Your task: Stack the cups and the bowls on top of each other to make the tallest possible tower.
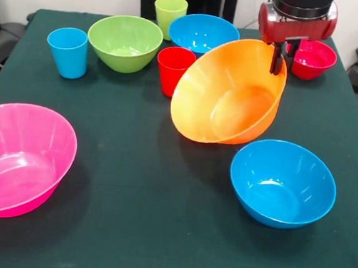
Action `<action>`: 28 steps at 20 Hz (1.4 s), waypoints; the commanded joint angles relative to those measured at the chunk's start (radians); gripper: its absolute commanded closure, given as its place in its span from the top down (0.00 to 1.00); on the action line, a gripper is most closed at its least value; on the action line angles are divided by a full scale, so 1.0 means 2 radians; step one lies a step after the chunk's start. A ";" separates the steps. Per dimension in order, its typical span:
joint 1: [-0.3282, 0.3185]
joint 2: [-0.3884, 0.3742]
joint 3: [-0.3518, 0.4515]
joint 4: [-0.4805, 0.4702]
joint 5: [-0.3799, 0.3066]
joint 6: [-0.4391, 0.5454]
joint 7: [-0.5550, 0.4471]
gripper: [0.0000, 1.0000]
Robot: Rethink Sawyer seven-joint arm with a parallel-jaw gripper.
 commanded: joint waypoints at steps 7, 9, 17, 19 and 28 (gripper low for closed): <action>0.012 0.042 0.013 -0.071 -0.032 -0.040 -0.035 0.00; 0.013 0.047 0.015 -0.082 -0.043 -0.044 -0.049 0.00; 0.007 0.058 0.029 -0.104 -0.066 -0.049 -0.088 0.00; 0.006 0.056 0.031 -0.108 -0.062 -0.038 -0.088 0.00; -0.030 -0.062 0.065 -0.023 0.017 0.043 -0.075 0.00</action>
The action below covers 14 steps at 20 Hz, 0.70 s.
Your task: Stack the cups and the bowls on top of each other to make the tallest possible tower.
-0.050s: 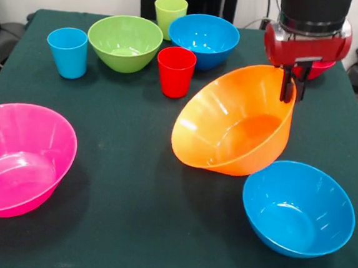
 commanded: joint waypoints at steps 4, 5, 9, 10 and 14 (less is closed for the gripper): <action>-0.023 -0.100 0.053 0.035 0.043 0.108 -0.110 0.00; -0.023 -0.104 0.053 0.035 0.046 0.115 -0.106 0.00; -0.022 -0.124 0.052 0.031 0.066 0.142 -0.086 0.00; -0.022 -0.123 0.056 0.022 0.067 0.149 -0.091 0.00; -0.017 -0.099 0.054 -0.001 0.060 0.140 -0.082 0.00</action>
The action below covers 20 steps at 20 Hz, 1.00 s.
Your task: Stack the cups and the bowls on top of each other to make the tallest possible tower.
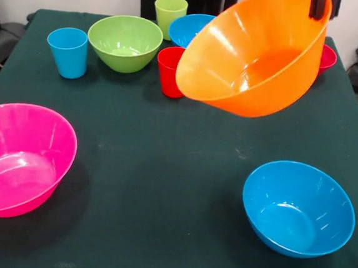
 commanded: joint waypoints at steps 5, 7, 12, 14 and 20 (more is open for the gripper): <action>0.015 0.056 0.013 -0.005 -0.028 -0.017 -0.055 0.00; 0.020 0.075 0.011 -0.012 -0.039 -0.036 -0.055 0.00; 0.026 0.097 0.008 -0.026 -0.050 -0.056 -0.053 0.00; 0.026 0.109 0.011 -0.036 -0.055 -0.063 -0.063 0.00; 0.023 0.129 0.008 -0.037 -0.068 -0.097 -0.058 0.00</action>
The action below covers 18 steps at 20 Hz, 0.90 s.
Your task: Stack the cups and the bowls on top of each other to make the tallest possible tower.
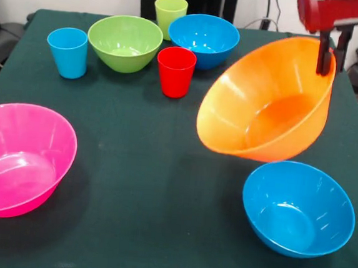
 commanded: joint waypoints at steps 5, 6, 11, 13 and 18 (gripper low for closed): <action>0.006 0.070 0.013 -0.055 -0.042 -0.041 -0.075 0.00; 0.005 0.073 0.018 -0.064 -0.049 -0.038 -0.095 0.00; 0.004 0.064 0.022 -0.069 -0.053 -0.025 -0.098 0.00; 0.008 0.069 0.025 -0.087 -0.055 -0.017 -0.103 0.00; 0.014 0.075 0.026 -0.112 -0.056 -0.003 -0.099 0.00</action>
